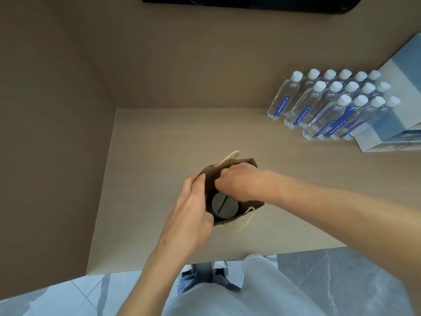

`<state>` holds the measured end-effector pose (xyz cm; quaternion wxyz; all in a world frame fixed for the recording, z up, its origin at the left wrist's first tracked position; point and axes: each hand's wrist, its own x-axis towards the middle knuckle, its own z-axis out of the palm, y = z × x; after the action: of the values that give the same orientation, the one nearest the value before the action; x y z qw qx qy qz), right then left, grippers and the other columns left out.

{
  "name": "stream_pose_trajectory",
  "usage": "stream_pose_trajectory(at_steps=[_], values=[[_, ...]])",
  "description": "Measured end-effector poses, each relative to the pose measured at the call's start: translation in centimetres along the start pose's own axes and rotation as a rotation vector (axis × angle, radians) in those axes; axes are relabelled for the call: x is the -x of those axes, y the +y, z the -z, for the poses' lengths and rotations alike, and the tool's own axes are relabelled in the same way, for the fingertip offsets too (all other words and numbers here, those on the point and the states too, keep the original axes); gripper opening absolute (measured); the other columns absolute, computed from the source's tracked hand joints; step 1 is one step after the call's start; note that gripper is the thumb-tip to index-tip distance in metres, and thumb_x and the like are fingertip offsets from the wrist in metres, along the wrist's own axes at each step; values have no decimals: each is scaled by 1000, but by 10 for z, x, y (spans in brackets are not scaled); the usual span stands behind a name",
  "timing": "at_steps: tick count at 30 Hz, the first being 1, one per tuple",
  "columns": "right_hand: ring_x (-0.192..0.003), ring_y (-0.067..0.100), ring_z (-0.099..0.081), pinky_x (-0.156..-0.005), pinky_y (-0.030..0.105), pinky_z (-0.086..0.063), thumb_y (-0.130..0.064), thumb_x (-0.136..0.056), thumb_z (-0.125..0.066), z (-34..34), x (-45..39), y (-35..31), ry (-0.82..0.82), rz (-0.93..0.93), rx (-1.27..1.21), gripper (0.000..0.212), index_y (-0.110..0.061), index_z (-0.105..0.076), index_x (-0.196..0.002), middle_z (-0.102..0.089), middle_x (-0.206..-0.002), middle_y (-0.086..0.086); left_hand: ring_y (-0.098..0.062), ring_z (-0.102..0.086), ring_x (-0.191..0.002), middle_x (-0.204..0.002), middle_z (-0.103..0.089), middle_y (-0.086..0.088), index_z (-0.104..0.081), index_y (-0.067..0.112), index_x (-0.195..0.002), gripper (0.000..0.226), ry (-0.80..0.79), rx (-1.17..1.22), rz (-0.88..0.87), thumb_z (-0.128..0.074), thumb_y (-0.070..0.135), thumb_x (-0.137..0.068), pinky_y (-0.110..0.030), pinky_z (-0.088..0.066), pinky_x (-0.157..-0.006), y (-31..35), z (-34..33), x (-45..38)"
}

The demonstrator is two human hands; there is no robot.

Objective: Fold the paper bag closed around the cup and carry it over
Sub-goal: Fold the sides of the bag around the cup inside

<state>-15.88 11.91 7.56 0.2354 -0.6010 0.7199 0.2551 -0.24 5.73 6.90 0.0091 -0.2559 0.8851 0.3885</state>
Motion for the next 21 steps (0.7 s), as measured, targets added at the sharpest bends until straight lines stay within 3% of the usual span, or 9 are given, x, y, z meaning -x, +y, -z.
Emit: stream_pose_trajectory(at_steps=[4, 6, 11, 16, 21], values=[[-64, 20, -44, -58, 34, -40, -6, -85, -63, -6, 0, 2, 21, -26, -19, 12, -16, -57, -85, -31, -61, -5, -28, -55, -109, -144, -24, 11, -24, 24, -144, 79, 2, 0, -11, -48, 3, -72, -32, -45, -84, 0, -2, -1], [-64, 21, -45, -57, 34, -40, -5, -86, -62, -8, -1, 3, 38, -34, -44, 28, -21, -44, -71, -34, -63, -5, -26, -55, -109, -143, -23, 13, -24, 26, -143, 79, 3, 4, -6, -47, 3, -72, -30, -43, -83, 0, -3, -1], [-77, 24, -67, -55, 32, -39, -7, -83, -66, -2, 3, 0, 95, -57, 151, 14, -17, -64, -92, -69, -87, 2, -27, -54, -109, -144, -24, 11, -23, 25, -145, 79, 5, -10, 3, -48, 4, -73, -31, -45, -83, 0, -3, -3], [-87, 25, -68, -57, 32, -39, -9, -83, -66, 2, 8, -3, 65, -54, 251, 16, -19, -65, -96, -71, -96, 1, -27, -54, -110, -143, -23, 11, -22, 26, -145, 79, -1, -9, 15, -48, 4, -74, -37, -49, -88, 2, -3, -4], [-79, 26, -69, -53, 31, -38, -7, -83, -63, 0, 15, -4, 224, -29, 259, 14, -17, -67, -91, -72, -91, 3, -29, -56, -105, -141, -26, 11, -22, 30, -140, 77, -2, -10, 9, -47, 3, -72, -42, -51, -86, 3, -3, -5]])
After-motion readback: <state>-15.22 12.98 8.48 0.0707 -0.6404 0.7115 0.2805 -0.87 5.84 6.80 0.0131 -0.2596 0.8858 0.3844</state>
